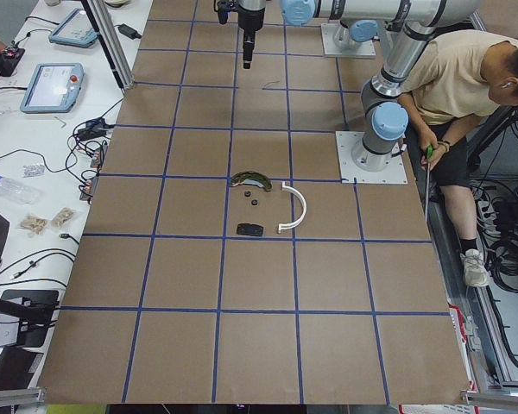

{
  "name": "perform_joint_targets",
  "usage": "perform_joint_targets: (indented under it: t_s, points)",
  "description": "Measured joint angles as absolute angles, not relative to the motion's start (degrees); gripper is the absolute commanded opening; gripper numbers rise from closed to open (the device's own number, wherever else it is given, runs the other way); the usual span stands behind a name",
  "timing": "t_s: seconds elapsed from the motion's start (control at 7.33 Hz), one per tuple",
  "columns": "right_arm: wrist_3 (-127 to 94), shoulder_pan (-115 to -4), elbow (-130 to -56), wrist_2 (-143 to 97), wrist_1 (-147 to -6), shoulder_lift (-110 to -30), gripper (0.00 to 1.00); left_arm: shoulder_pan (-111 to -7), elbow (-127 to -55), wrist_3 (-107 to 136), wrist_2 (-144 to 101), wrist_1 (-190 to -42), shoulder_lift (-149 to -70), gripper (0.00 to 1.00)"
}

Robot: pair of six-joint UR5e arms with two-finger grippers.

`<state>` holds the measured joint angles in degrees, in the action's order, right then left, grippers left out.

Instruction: Place bearing gear from tray to pile

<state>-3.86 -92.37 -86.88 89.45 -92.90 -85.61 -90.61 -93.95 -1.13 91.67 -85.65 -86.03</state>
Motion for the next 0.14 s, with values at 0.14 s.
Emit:
perform_joint_targets:
  t_s: [0.14]
  points:
    - [-3.87,-92.37,-86.88,89.46,-92.90,-85.60,1.00,-90.61,-93.95,-1.03,91.57,-85.91,-85.92,1.00]
